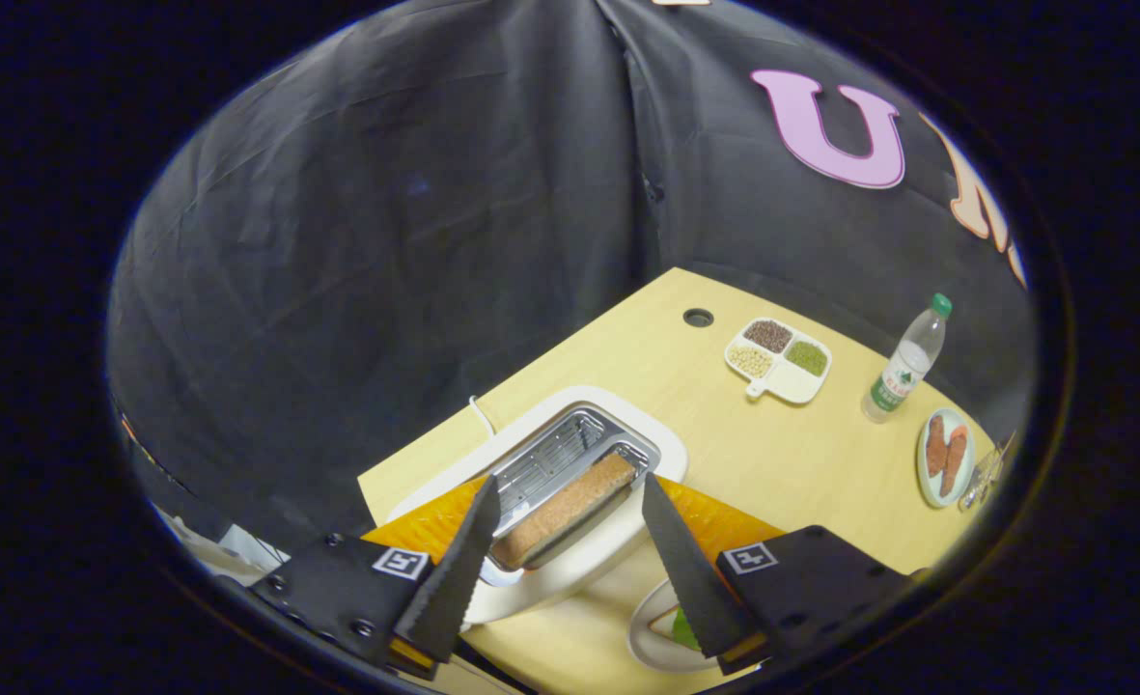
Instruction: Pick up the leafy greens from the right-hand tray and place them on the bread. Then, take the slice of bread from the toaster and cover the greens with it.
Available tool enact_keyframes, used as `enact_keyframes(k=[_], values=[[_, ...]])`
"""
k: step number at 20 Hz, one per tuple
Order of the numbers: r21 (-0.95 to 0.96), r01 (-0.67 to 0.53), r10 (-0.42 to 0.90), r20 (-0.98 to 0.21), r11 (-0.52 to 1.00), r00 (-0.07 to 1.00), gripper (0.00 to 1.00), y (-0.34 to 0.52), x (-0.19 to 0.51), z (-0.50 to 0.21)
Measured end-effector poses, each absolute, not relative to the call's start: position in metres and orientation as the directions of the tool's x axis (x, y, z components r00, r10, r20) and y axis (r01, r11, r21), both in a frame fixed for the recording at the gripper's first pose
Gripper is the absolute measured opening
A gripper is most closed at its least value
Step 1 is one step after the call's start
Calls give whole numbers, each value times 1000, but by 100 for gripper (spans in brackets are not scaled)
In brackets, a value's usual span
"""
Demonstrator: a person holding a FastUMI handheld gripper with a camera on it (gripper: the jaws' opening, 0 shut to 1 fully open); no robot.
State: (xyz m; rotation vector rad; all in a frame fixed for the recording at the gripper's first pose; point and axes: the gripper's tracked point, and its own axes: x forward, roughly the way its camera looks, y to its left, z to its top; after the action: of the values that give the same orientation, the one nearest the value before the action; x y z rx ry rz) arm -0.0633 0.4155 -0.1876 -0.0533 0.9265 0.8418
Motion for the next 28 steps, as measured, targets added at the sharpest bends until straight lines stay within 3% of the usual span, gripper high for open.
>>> enact_keyframes(k=[3, 14, 20, 28], values=[[315, -646, 606, -740, 696, 293, 93, 420, -66, -194], [348, -629, 603, -759, 695, 247, 10, 420, -81, -196], [358, -634, 630, -729, 685, 268, 4, 406, -81, -174], [402, -607, 671, -672, 686, 313, 4, 373, -75, -146]])
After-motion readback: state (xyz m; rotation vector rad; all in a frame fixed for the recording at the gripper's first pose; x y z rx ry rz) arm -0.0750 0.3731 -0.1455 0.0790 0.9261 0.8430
